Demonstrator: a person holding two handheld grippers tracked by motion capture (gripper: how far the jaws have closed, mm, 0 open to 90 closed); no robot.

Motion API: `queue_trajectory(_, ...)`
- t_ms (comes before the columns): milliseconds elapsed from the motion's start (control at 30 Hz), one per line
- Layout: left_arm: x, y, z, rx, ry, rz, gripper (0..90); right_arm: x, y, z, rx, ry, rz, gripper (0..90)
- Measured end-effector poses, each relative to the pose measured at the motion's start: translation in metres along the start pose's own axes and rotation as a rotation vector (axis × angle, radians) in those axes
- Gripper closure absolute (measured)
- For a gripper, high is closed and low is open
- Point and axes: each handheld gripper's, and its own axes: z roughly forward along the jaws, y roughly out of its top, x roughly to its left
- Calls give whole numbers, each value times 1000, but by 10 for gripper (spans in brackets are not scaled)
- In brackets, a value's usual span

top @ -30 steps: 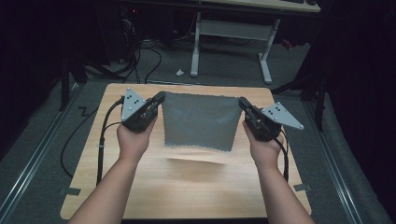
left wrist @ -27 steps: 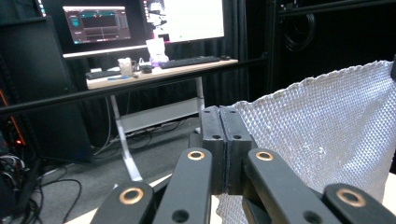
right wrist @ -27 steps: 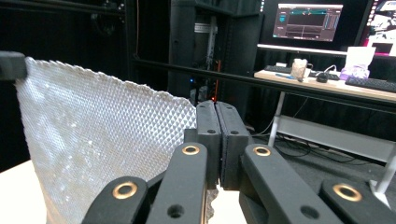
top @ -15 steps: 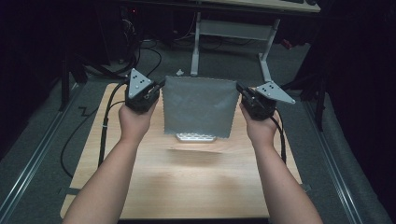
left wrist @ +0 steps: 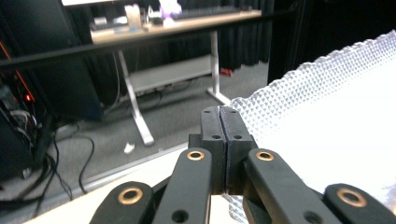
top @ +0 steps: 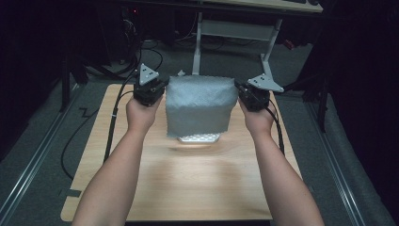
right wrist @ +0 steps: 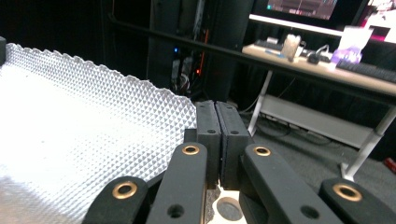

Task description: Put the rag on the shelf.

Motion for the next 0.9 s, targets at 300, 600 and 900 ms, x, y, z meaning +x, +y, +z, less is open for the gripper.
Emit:
queue_trajectory(300, 4, -28, 21, 120, -40, -27, 896, -7, -25, 23, 89, 37, 13, 900)
queue_trajectory(600, 2, -56, 27, 194, -109, -51, 896, -9, -46, 30, 142, 76, 30, 900)
queue_trajectory(900, -3, -85, 20, 186, -152, -132, 896, 1, -73, 24, 155, 90, 47, 900)
